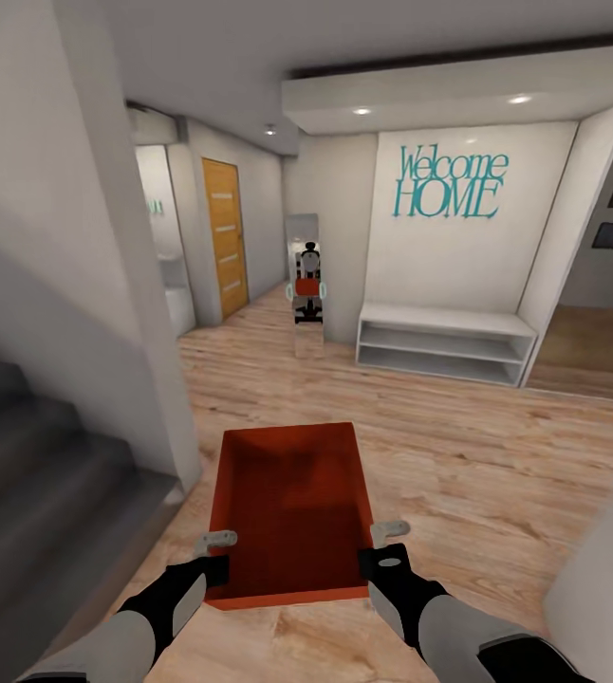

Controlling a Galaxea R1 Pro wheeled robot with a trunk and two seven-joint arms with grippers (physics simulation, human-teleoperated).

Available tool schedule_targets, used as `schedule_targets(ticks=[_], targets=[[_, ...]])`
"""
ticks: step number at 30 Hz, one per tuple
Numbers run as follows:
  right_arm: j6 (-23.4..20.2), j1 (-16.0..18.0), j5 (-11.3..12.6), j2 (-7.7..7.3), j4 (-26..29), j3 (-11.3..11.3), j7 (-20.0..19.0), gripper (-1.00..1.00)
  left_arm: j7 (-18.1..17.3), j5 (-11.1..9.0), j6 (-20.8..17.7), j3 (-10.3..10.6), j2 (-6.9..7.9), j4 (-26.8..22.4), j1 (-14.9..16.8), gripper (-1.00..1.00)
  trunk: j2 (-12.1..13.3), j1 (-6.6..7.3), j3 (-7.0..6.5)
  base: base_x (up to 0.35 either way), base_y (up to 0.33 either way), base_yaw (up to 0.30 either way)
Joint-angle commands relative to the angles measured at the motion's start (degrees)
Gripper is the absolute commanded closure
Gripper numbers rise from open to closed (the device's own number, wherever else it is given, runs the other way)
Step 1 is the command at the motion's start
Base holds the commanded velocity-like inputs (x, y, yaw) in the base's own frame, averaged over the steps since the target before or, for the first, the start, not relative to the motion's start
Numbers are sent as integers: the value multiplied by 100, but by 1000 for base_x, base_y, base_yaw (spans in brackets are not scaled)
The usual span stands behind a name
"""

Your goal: Move the two storage containers from the living room to the garage. In the garage, place one container on the floor and stack the other container on top of it (either order is fine).

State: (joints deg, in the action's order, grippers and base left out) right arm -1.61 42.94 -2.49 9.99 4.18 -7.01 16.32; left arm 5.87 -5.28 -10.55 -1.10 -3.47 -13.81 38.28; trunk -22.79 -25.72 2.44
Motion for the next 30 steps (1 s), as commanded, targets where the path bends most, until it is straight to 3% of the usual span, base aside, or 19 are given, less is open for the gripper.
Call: schedule_targets(ticks=[1, 30], targets=[[-15, 4, 29, 1, -23, 60, 64, 100, 46, -70, -35, -73, 281, -113, 4, 100, -13, -7, 13, 321, 0, 0], [-15, 4, 29, 1, -27, 60, 64, 100, 46, -70, -35, -74, 285, -113, 4, 100, -13, -7, 13, 321, 0, 0]])
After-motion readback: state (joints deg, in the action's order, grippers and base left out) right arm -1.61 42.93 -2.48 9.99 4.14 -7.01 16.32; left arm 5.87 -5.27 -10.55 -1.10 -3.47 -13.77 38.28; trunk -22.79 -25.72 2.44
